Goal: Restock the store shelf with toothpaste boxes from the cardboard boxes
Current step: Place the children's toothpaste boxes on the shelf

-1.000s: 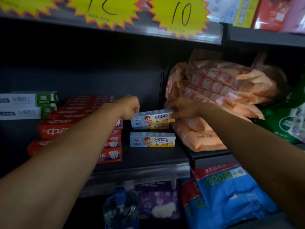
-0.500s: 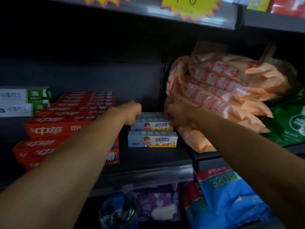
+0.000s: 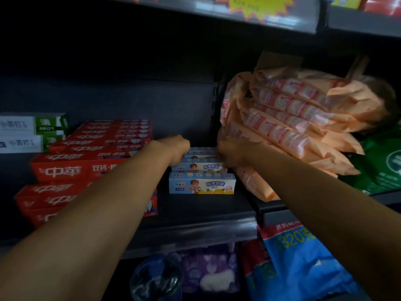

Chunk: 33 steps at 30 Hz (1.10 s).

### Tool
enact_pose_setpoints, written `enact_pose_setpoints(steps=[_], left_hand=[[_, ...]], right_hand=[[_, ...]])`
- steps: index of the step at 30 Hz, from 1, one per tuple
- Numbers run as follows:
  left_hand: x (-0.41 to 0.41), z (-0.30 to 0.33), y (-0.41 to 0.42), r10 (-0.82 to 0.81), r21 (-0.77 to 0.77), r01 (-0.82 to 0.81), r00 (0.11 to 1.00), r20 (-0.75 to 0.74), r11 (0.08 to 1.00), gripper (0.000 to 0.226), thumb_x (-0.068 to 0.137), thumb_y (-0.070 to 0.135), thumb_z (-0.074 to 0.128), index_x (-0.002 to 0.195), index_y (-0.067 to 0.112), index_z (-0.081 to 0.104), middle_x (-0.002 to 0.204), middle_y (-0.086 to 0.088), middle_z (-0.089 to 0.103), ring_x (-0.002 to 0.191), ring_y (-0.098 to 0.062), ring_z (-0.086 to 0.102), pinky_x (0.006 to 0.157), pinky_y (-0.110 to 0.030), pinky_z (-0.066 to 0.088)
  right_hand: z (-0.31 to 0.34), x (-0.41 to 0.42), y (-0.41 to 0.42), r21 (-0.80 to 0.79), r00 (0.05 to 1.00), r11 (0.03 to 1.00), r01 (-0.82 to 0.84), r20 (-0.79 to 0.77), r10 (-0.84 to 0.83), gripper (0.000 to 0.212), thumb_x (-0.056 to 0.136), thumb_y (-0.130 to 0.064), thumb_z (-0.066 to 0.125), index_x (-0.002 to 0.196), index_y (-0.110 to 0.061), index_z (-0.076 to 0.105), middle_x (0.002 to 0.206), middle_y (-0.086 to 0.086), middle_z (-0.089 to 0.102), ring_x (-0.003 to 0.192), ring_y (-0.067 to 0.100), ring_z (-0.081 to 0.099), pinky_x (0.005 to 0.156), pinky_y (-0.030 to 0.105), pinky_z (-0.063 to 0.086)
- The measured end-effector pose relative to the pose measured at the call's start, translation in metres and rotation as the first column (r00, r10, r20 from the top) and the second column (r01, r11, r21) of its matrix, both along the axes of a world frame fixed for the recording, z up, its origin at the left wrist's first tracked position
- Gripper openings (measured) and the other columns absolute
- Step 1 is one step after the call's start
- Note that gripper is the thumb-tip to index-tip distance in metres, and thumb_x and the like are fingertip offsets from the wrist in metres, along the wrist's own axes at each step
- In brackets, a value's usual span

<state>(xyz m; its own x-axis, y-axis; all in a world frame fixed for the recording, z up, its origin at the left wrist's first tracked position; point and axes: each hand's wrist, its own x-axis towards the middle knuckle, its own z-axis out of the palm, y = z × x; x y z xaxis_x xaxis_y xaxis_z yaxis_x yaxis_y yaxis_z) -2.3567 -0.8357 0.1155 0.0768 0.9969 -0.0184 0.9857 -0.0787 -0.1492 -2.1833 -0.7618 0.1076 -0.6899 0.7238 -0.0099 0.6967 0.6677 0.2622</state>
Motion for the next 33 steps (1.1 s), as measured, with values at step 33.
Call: enact_pose_setpoints(steps=[33], left_hand=[[0.045,-0.01,-0.243,-0.246,0.086,0.241,0.967,0.066,0.967,0.018,0.079,0.023,0.073,0.074,0.013,0.059,0.065,0.004,0.05,0.072,-0.021,0.053,0.066,-0.032,0.046]], right_hand=[[-0.004,0.046,-0.248,-0.014,0.979,0.994,-0.11,-0.174,0.106,0.035,0.08,-0.022,0.069,0.112,-0.011,0.059,0.111,0.009,0.062,0.102,0.027,0.057,0.085,0.036,0.045]])
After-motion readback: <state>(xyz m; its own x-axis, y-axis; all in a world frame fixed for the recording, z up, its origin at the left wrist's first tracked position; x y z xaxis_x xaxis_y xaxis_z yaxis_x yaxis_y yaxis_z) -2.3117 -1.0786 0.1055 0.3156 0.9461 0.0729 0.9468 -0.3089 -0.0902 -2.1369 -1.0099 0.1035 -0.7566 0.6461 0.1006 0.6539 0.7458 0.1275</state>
